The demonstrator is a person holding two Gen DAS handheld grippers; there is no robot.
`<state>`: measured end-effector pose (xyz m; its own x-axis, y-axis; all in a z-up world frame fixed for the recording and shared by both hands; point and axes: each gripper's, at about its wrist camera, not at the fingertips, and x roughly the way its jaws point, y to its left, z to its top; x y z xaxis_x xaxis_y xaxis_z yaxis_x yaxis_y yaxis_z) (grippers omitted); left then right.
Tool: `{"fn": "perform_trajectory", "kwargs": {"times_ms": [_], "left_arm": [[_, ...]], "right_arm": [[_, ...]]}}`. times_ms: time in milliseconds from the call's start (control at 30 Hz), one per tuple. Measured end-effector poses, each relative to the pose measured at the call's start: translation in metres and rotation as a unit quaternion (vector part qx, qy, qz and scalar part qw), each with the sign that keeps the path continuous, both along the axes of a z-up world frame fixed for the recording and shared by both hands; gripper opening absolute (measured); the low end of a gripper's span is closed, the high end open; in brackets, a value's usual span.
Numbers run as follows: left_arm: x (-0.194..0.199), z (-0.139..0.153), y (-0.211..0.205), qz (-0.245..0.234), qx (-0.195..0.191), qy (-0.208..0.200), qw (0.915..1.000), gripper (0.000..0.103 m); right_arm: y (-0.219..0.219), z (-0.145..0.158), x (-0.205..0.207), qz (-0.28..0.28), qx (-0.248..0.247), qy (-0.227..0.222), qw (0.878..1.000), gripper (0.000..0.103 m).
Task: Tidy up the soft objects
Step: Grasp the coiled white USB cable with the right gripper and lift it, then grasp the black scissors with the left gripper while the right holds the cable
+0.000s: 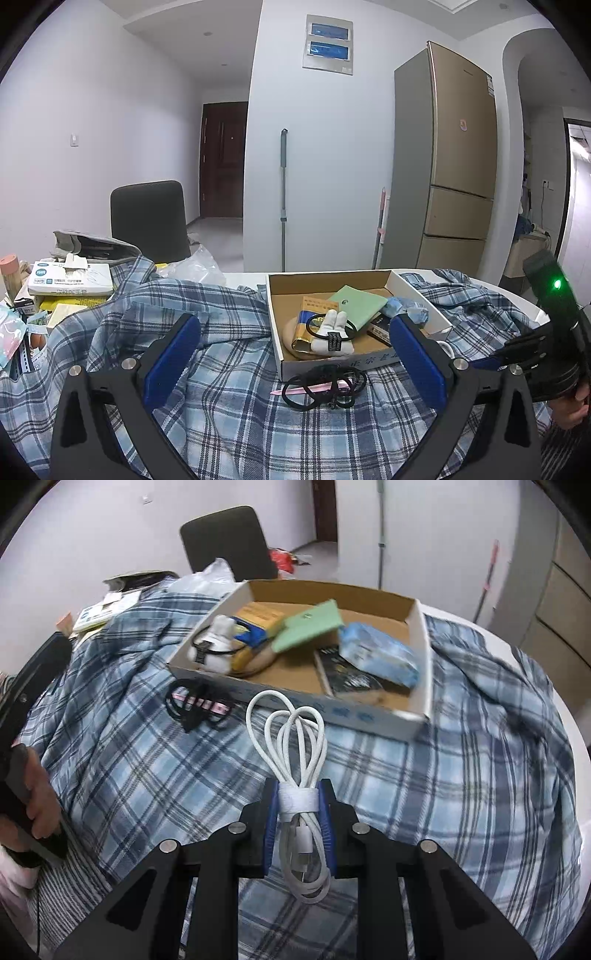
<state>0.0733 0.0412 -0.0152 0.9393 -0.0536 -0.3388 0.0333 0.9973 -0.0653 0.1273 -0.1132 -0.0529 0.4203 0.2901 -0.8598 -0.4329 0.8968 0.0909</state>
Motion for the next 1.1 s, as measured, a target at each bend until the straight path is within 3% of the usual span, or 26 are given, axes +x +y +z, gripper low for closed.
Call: {"fn": "perform_trajectory", "kwargs": {"times_ms": [267,467,600,700,733,900,1000,1100], "left_arm": [[-0.002,0.000,0.001,0.004,0.000,-0.002,1.0000,0.103],[0.003,-0.002,0.003,0.005,-0.003,0.010,0.9999,0.103],[0.004,-0.003,0.001,0.005,-0.001,0.011,0.9999,0.103],[0.003,-0.003,0.001,0.010,0.004,0.009,0.9999,0.103],[0.002,-0.003,0.001,0.014,0.009,0.008,0.9998,0.103],[0.010,-0.001,-0.004,-0.007,0.032,0.042,0.9986,0.103],[0.025,-0.006,-0.011,-0.028,0.066,0.092,0.9932,0.103],[0.034,-0.014,-0.013,-0.033,0.078,0.113,0.9900,0.103]], "right_arm": [[-0.004,-0.029,0.008,-0.005,-0.020,0.015,1.000,0.021],[-0.003,-0.029,-0.001,0.006,-0.013,-0.019,1.000,0.020],[-0.024,-0.011,-0.003,0.013,0.114,-0.009,0.993,0.020],[-0.039,-0.005,0.003,0.023,0.211,0.049,0.976,0.020],[-0.041,-0.004,0.004,0.019,0.222,0.056,0.973,0.020],[-0.042,0.005,-0.004,-0.002,0.170,-0.023,0.985,0.020],[-0.035,0.007,-0.014,-0.029,0.088,-0.089,0.992,0.020],[-0.031,0.005,-0.013,-0.036,0.066,-0.096,0.993,0.020]]}}
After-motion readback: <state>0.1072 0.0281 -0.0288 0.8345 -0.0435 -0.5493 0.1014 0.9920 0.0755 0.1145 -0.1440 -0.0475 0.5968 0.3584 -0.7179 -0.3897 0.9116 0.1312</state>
